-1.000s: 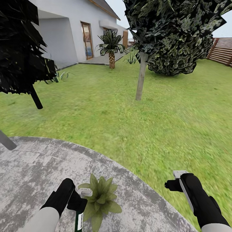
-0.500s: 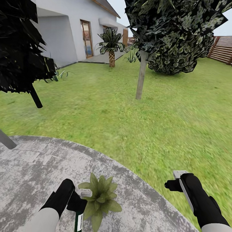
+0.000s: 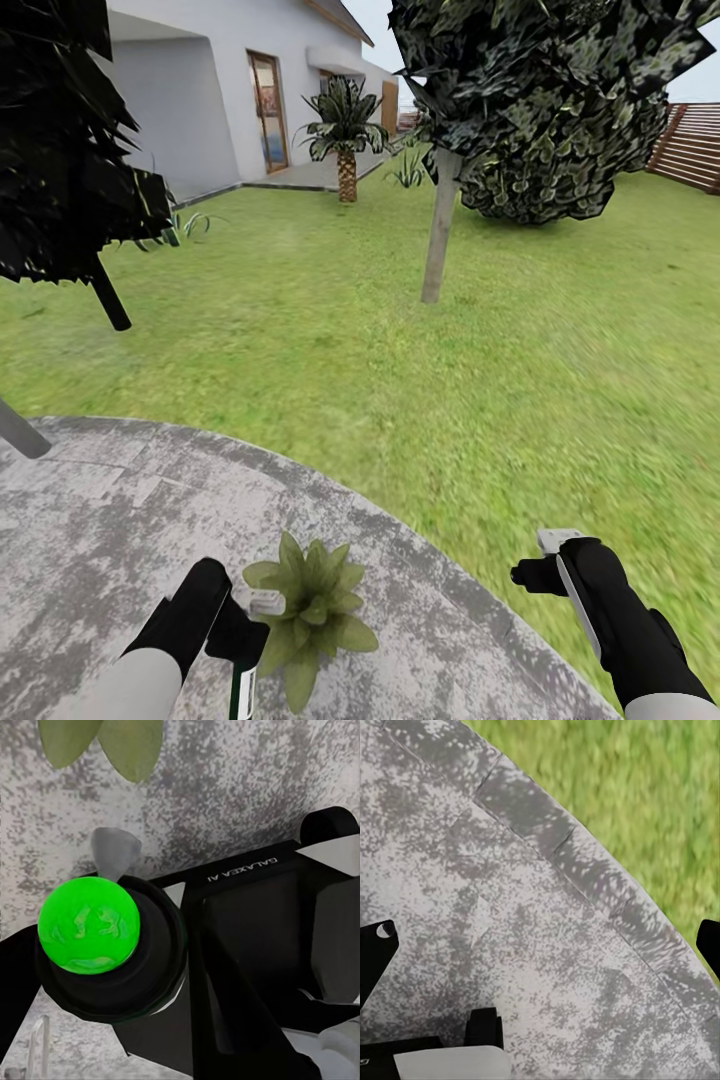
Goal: Pick up the pesticide atomizer in the garden and spray insectifuge to fully cover both potted plants in the garden.
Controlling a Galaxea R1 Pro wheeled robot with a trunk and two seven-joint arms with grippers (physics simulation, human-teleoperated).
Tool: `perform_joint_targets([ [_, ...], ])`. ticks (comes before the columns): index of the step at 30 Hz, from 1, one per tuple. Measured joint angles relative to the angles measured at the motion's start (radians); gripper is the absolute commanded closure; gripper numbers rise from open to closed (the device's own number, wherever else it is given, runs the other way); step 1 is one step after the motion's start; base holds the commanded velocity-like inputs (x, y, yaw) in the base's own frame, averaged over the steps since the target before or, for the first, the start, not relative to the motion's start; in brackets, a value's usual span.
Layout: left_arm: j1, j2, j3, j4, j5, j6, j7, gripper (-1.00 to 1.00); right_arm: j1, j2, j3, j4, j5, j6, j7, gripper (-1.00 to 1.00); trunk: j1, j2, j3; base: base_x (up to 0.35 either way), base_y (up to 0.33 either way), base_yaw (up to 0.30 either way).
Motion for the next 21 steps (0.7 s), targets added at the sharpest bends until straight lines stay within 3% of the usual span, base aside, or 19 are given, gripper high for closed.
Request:
perform_joint_targets([
  [21,0.001,0.002,-0.002,0.0,0.0,0.0,0.001,1.0,0.0,0.0,0.0,0.0,0.0,0.0,0.0,-1.0,0.0,0.0,-0.012,0.0,0.0,0.0],
])
